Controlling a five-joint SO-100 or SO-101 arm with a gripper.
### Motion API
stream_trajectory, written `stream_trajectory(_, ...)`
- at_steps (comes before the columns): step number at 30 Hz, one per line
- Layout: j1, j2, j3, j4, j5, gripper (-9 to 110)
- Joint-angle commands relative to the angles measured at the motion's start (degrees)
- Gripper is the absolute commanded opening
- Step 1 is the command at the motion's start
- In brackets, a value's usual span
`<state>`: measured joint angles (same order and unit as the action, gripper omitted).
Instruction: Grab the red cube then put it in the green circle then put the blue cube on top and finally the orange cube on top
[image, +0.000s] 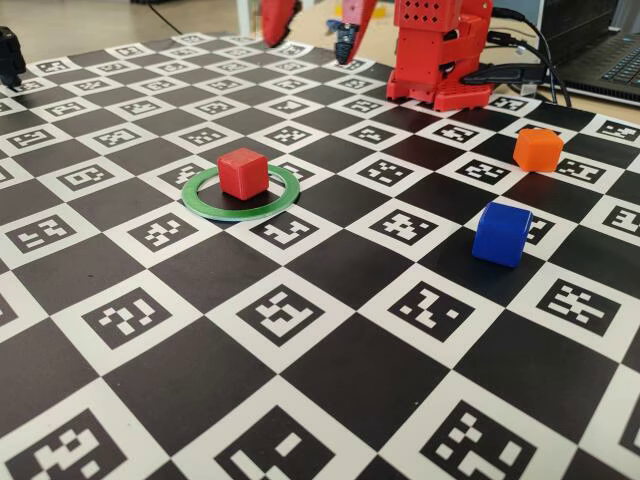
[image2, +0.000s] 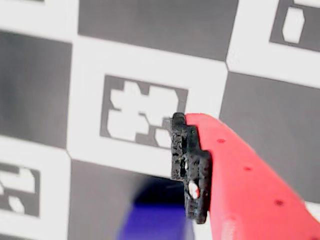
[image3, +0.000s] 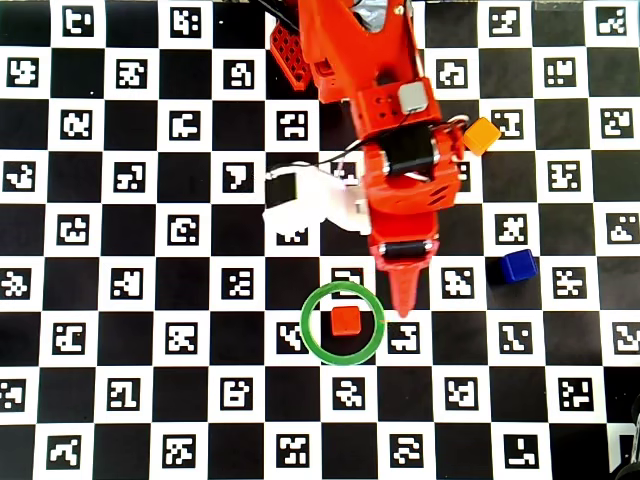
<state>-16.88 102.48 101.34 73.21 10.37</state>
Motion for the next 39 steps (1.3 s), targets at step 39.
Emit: stream_trajectory(39,-26.5,-34.5,-26.6,-3.0,15.0,44)
